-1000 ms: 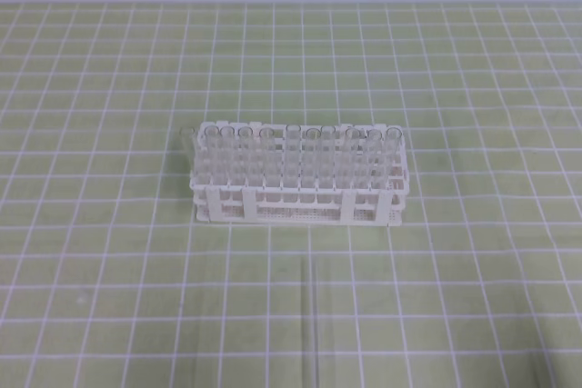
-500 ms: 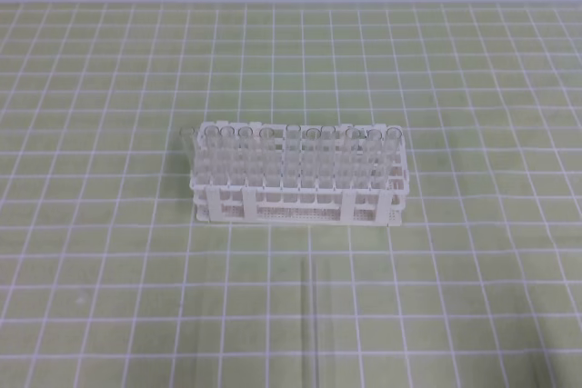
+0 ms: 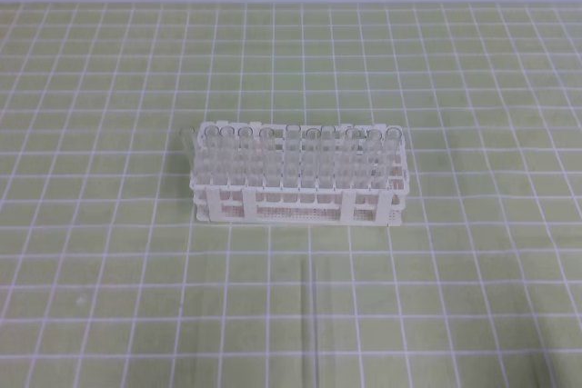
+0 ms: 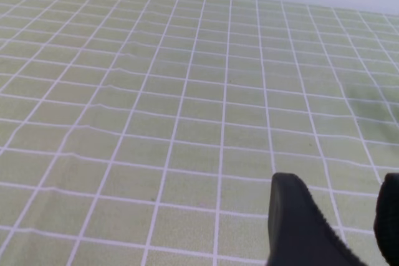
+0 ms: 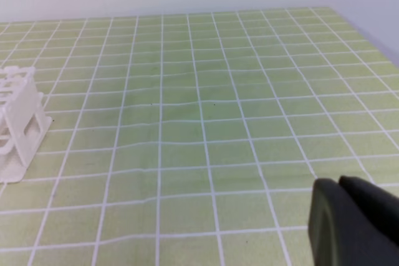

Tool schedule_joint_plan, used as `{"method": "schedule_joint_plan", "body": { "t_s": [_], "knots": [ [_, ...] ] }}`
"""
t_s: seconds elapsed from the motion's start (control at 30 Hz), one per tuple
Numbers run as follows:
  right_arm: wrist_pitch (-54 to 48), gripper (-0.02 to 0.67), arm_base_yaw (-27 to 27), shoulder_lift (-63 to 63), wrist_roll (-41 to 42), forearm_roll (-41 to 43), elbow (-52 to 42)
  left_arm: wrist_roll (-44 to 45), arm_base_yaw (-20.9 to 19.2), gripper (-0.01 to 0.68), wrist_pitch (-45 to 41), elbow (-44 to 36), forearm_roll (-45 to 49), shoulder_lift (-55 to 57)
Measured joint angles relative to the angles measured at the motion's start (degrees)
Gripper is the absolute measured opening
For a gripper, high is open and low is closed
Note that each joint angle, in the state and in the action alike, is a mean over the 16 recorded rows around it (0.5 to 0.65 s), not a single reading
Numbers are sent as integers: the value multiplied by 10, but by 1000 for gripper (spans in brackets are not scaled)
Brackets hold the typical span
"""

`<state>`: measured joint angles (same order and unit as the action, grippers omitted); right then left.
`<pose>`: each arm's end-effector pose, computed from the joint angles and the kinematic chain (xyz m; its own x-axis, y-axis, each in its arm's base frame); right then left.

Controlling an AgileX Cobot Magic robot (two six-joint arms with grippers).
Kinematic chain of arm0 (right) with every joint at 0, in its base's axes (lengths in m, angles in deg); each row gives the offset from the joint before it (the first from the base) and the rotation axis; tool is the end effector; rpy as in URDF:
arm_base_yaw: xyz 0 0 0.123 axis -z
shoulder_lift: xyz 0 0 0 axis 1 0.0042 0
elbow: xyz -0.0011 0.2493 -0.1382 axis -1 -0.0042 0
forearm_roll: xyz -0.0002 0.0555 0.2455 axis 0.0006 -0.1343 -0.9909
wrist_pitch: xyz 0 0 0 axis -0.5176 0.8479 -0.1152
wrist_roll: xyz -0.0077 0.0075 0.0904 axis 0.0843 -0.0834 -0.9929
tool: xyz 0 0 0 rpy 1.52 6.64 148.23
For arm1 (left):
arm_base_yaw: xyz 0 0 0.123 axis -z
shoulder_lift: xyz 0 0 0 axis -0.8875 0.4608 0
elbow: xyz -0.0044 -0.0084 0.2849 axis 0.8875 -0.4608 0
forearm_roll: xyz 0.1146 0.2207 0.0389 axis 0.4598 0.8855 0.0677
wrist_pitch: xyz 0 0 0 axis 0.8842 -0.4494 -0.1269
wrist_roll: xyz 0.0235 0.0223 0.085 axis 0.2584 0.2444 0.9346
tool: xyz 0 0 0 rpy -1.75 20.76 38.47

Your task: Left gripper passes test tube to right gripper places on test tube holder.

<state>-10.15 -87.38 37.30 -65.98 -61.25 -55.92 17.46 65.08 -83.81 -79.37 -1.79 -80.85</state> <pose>0.0554 -0.0013 0.1879 -0.1918 0.0904 -0.9773 0.0473 0.9954 0.0828 0.0538 0.0003 0.1855 -0.2057 -0.0397 -0.9778 0.0061 0.9991 -0.0419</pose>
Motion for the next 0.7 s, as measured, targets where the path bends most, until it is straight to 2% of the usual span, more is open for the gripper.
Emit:
{"method": "schedule_joint_plan", "body": {
  "t_s": [0.7],
  "knots": [
    [0,-17,0,0,0,0,0,0,0,257,2,2,-2,3]
  ]
}}
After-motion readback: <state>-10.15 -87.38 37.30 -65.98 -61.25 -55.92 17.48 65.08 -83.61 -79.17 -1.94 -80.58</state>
